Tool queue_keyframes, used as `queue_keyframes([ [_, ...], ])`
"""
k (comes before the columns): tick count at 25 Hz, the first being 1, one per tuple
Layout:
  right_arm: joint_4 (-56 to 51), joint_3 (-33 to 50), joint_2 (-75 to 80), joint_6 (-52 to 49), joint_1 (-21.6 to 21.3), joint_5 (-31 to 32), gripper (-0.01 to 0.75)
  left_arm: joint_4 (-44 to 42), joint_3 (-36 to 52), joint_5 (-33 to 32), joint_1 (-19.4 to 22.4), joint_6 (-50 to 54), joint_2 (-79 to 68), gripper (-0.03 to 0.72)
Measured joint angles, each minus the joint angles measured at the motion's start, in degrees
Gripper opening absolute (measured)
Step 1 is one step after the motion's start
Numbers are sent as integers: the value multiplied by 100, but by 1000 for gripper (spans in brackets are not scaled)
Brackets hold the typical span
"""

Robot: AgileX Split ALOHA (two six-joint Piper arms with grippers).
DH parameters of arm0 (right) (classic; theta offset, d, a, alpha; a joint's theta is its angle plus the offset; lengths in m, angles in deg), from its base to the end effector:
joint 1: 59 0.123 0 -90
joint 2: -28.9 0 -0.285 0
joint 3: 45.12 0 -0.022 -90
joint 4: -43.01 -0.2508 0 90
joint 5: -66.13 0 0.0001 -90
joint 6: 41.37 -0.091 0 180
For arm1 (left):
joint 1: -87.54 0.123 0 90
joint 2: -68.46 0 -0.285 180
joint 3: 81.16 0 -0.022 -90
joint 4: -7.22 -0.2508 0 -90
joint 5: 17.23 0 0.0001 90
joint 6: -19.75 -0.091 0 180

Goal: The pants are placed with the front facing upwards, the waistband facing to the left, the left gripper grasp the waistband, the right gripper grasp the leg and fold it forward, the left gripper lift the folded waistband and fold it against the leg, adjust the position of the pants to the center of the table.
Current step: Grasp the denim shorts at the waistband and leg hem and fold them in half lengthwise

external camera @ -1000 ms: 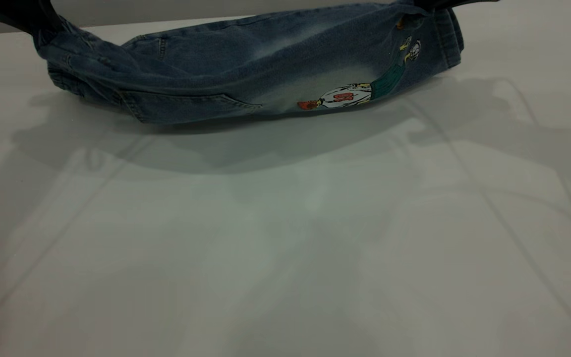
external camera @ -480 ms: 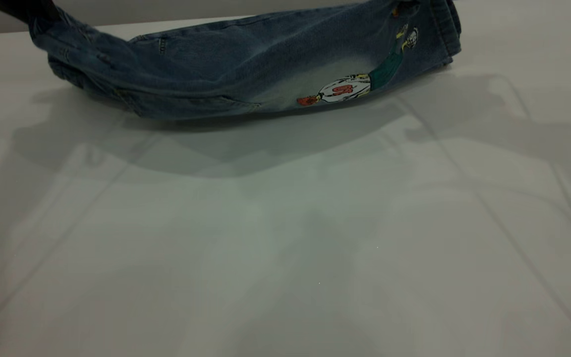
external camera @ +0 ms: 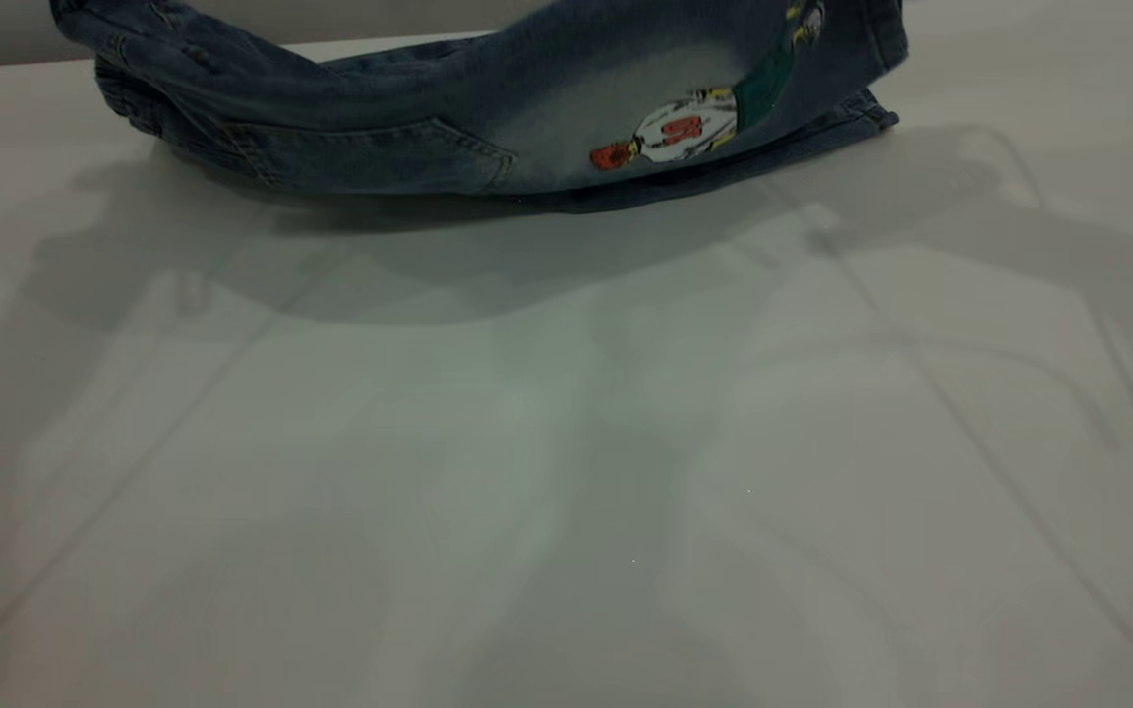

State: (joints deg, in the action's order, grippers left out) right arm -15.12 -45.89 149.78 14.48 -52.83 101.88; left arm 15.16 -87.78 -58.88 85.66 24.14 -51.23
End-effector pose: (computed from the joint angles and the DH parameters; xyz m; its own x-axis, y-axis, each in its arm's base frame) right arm 0.4167 0.0905 0.1995 -0.7472 -0.1311 -0.6515 -0.4481 0.8234 0.3482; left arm 0.4190 -0.0221 0.2108 -0.9000 -0.1493 -0.4095 -0.0908 0.9831 -0.1589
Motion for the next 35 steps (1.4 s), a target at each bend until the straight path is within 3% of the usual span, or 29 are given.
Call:
queue_keyframes([
  [17, 671, -1156, 732, -800, 0, 386, 22, 175, -725, -47, 0, 15, -543, 120],
  [35, 1959, -2992, 2159, -1784, 0, 718, 22, 108, -2341, 27, 0, -158, -1839, 120],
])
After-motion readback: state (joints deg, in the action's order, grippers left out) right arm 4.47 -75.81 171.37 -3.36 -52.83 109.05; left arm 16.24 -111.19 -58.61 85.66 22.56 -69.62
